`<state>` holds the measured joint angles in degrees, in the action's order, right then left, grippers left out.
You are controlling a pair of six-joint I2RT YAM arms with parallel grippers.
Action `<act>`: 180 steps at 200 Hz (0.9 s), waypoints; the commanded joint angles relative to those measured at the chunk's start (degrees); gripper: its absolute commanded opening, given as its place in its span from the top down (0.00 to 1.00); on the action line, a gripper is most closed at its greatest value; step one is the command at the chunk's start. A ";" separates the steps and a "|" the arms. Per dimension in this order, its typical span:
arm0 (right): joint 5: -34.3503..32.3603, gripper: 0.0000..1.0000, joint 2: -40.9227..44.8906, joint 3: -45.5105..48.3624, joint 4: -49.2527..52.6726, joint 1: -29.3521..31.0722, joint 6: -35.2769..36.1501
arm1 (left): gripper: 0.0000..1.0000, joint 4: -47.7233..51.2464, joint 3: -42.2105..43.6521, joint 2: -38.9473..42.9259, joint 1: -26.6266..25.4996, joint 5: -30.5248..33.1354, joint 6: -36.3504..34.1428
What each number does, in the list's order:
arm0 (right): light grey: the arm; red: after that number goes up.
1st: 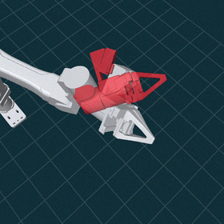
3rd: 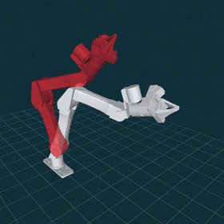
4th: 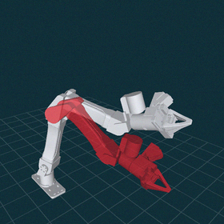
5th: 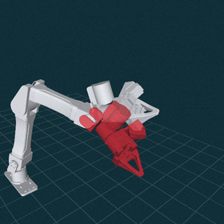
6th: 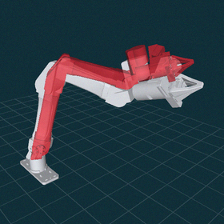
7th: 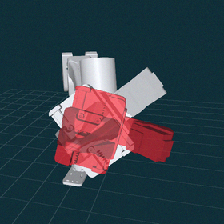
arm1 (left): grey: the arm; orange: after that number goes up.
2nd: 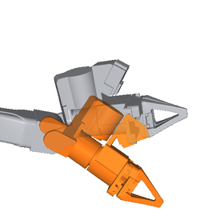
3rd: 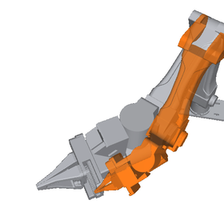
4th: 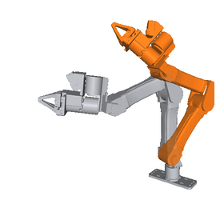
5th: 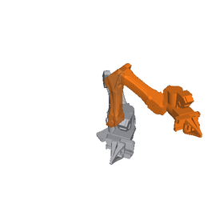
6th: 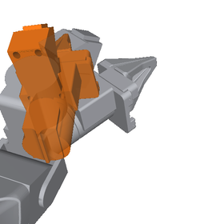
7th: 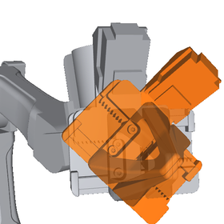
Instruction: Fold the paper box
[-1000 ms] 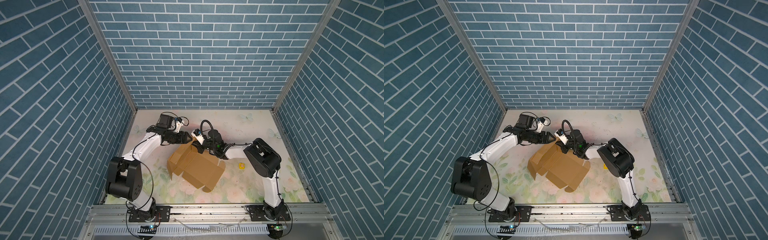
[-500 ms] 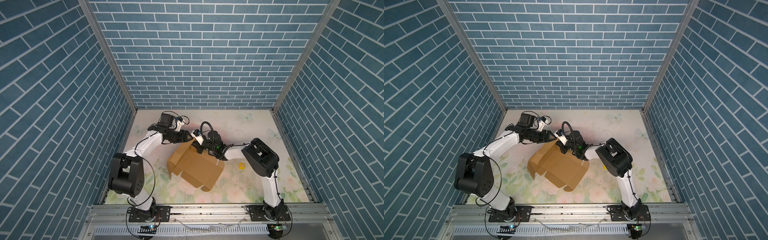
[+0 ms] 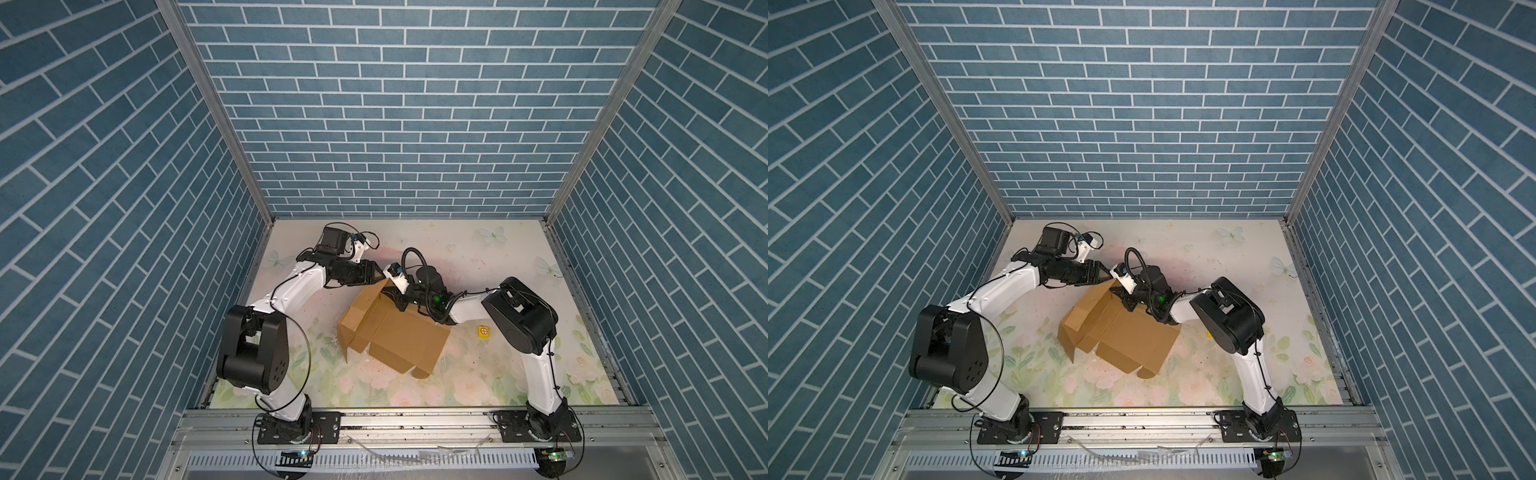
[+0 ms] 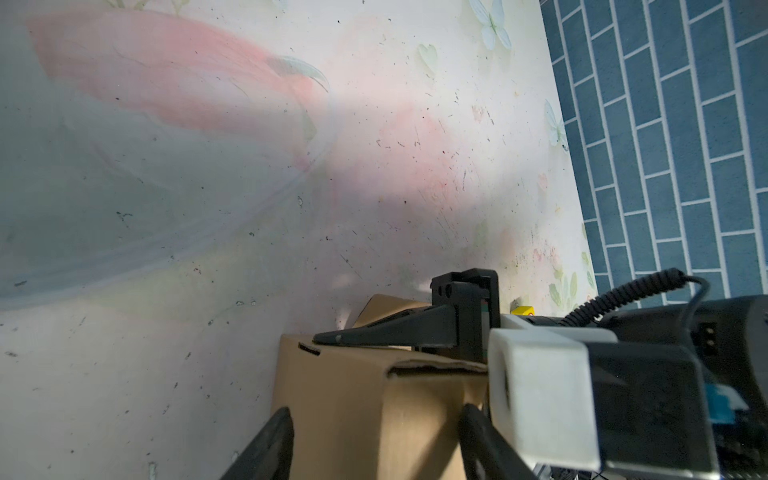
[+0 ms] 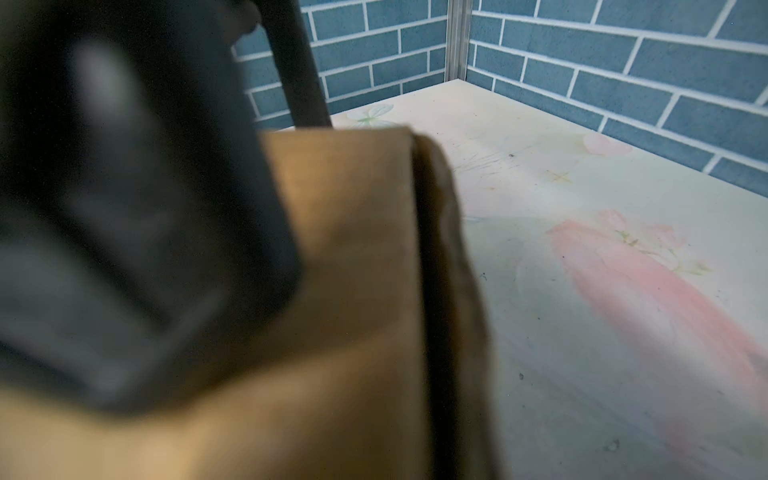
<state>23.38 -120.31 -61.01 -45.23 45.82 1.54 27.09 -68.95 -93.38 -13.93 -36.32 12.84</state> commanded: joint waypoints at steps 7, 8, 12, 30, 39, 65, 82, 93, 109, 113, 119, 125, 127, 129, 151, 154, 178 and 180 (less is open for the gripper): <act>-1.43 0.87 -0.25 0.79 1.67 0.81 0.83 | 0.36 2.22 1.90 -1.56 0.13 3.89 -1.24; -1.42 0.87 -0.26 0.71 1.70 0.83 0.88 | 0.36 2.28 1.90 -1.59 0.13 3.89 -1.24; -1.69 0.88 -0.36 0.43 1.87 0.71 0.83 | 0.36 2.39 1.84 -1.62 0.13 3.88 -1.24; -2.82 0.94 -0.95 0.28 -0.62 0.83 0.10 | 0.36 2.41 1.80 -1.51 0.13 3.66 -1.20; -3.15 0.97 -1.40 0.20 -1.68 0.82 -0.11 | 0.36 1.97 2.04 -1.41 0.13 3.46 -0.91; -3.25 1.00 -1.97 -0.51 -1.06 0.78 -0.05 | 0.36 1.74 2.38 -1.35 0.13 3.25 0.06; -3.64 0.99 -2.02 -0.29 -1.99 0.93 -0.38 | 0.39 1.14 2.84 -1.19 0.13 2.77 0.88; -3.98 0.99 -2.44 -0.47 -2.36 0.93 -0.46 | 0.41 0.37 3.60 -1.02 0.12 2.28 1.69; -4.97 1.00 -2.67 -0.79 -2.14 1.02 -0.66 | 0.41 0.38 4.00 -0.90 0.13 1.67 2.74; -5.27 1.00 -2.57 -0.79 -2.14 1.11 -0.66 | 0.41 0.60 3.92 -0.88 0.13 1.69 2.92; -5.80 1.00 -2.46 -0.78 -2.14 1.11 -0.67 | 0.40 0.93 3.87 -0.75 0.22 1.46 3.28; -6.20 1.00 -2.39 -0.65 -2.46 1.09 -0.75 | 0.38 1.13 3.81 -0.50 0.30 1.15 3.56; -6.27 1.00 -2.32 -0.63 -2.57 1.15 -0.75 | 0.37 1.19 3.86 -0.42 0.31 0.96 3.65; -6.31 1.00 -2.30 -0.56 -2.75 1.16 -0.75 | 0.35 1.20 3.94 -0.40 0.31 0.78 3.74; -6.15 1.00 -2.14 -0.08 -2.78 1.11 -0.59 | 0.25 -1.43 6.02 0.24 1.60 -2.26 6.96; -6.11 1.00 -1.92 -0.02 -2.56 1.12 -0.49 | 0.24 -1.85 6.20 0.22 1.93 -2.63 7.37; -6.76 1.00 0.12 1.01 -1.87 1.03 -0.10 | 0.24 -1.92 5.20 0.63 5.80 -4.58 9.36; -6.83 1.00 0.26 1.12 -1.92 1.02 -0.02 | 0.24 -1.95 5.05 0.74 6.30 -4.78 9.48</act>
<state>18.59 -121.01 -60.90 -47.75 46.61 1.08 22.57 -64.60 -92.86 -11.29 -41.01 20.03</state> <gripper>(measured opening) 0.060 0.757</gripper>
